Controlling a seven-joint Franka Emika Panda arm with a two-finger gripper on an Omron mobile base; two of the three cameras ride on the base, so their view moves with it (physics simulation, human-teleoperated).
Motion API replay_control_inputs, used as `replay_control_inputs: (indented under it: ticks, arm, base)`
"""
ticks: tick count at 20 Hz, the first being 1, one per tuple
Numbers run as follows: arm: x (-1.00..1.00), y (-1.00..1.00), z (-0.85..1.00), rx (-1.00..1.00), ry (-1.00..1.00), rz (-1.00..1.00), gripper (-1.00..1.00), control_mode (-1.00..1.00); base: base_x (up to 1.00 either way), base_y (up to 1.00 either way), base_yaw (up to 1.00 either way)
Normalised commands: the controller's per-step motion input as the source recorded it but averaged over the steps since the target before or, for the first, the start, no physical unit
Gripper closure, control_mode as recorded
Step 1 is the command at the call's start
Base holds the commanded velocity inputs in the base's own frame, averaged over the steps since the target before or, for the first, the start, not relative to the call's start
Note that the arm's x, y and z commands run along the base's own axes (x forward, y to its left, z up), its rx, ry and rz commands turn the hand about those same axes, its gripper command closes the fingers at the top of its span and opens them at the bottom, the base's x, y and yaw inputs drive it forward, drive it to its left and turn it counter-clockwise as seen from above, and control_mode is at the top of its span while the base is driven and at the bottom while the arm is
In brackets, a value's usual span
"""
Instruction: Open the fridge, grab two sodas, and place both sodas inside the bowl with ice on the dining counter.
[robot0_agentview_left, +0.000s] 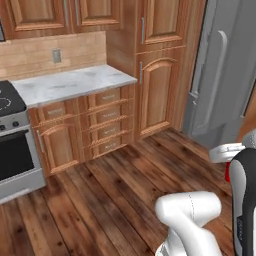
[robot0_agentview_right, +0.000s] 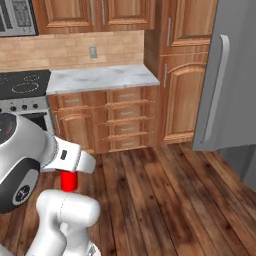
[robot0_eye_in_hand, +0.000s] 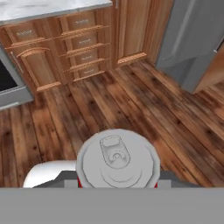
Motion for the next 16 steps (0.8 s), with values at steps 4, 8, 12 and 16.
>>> replay_control_inputs:
  ticks: [4, 8, 12, 16]
  arm:
    - [0.0, 0.0, 0.0, 0.0, 0.0, 0.0, 1.0, 1.0]
    - [0.0, 0.0, 0.0, 0.0, 0.0, 0.0, 1.0, 1.0]
    - [0.0, 0.0, 0.0, 0.0, 0.0, 0.0, 1.0, 1.0]
    - [0.0, 0.0, 0.0, 0.0, 0.0, 0.0, 1.0, 1.0]
  base:
    - [-1.0, 0.0, 0.3]
    - [-1.0, 0.28, 0.21]
    - [-1.0, 0.33, 0.22]
    - [-1.0, 0.58, 0.19]
